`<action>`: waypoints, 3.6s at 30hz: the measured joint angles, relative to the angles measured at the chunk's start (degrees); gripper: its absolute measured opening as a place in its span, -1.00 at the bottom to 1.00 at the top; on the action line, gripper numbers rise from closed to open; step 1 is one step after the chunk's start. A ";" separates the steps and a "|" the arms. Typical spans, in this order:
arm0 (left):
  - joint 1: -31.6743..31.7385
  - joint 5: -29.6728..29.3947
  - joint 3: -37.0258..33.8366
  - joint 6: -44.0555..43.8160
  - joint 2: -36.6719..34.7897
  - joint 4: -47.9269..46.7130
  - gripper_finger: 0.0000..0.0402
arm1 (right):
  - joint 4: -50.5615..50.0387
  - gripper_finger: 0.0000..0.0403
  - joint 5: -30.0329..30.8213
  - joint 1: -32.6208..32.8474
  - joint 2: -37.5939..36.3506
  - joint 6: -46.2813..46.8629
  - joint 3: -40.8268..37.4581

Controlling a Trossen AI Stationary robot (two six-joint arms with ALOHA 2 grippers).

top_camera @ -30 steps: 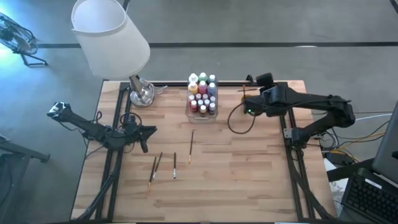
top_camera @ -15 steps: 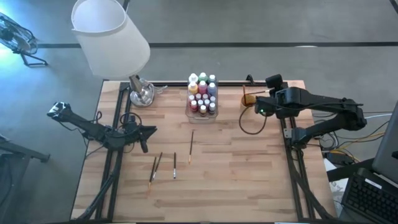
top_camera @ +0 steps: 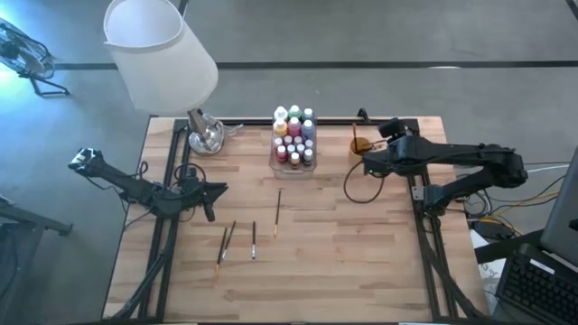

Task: Pick & Place Paint Supplies
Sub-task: Put the silver paint brush into the cup, then put the gold paint brush into the cup

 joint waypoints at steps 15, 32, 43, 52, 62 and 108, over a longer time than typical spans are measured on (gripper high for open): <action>0.00 0.00 0.00 0.01 0.00 -0.02 -0.72 | 3.17 -0.96 0.00 0.03 11.54 -1.50 4.15; 0.00 0.00 0.00 0.01 0.00 -0.02 -0.72 | 6.20 -0.96 -0.04 -0.22 22.85 -1.44 4.64; 0.00 0.00 0.00 0.01 -0.02 -0.02 -0.72 | 6.41 -0.92 0.69 -1.03 26.03 -1.28 4.56; 0.00 0.00 0.00 0.01 -0.02 -0.02 -0.72 | 6.46 -0.58 4.50 -0.96 25.86 0.23 4.33; 0.00 0.00 0.00 0.01 -0.02 -0.02 -0.71 | 0.95 -0.26 19.54 -1.08 23.78 14.54 4.33; 0.00 0.00 -0.01 0.01 -0.01 -0.02 -0.72 | 61.46 -0.24 -18.86 -1.05 -4.36 12.24 17.80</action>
